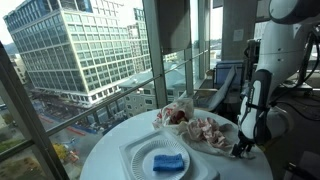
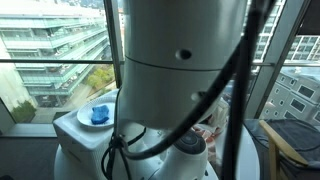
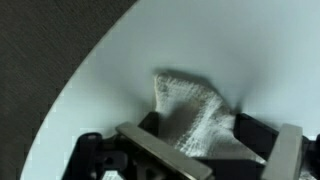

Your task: Put the pink shirt on the white towel, wrap up the pink shirt with the towel

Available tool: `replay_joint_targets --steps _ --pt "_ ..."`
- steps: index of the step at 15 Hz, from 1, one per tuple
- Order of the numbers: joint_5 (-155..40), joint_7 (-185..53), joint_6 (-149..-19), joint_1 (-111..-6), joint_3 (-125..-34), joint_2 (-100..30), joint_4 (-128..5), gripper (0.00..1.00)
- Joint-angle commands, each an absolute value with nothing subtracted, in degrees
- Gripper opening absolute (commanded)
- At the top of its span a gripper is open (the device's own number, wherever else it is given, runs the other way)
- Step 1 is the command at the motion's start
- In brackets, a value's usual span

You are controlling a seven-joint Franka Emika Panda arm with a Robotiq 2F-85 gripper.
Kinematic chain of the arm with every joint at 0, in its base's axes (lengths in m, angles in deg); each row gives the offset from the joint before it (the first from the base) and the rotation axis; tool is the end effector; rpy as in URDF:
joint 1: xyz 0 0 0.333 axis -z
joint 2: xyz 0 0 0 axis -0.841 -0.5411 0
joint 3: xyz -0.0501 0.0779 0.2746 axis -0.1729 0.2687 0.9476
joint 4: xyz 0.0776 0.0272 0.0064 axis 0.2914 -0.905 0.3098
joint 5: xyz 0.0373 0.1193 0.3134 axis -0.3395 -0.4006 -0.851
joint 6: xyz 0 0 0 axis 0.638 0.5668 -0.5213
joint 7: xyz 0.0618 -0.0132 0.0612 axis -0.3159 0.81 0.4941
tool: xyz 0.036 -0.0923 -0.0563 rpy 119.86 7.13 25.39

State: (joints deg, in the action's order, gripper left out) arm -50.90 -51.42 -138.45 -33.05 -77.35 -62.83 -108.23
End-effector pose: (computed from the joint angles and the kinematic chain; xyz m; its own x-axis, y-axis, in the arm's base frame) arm 0.3845 -0.1675 0.0459 0.9918 -0.0940 0.0861 -0.0963 -0.9951 0.0226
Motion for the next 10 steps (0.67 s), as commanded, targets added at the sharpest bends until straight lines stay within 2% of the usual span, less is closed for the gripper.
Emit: replay_joint_targets --steps 1,7,8,10 --pt "-52.1 -52.1 -139.2 -37.6 -80.2 -65.0 -106.3 0.49" --pt "-56.8 -55.1 -138.0 -47.8 -87.9 -63.5 -106.5 0.05" --pt "-58.1 -55.9 -138.5 -50.8 -90.3 -63.1 -106.8 0.00" --pt "-61.3 -57.7 -139.0 -58.5 -96.1 -61.4 -107.9 0.00"
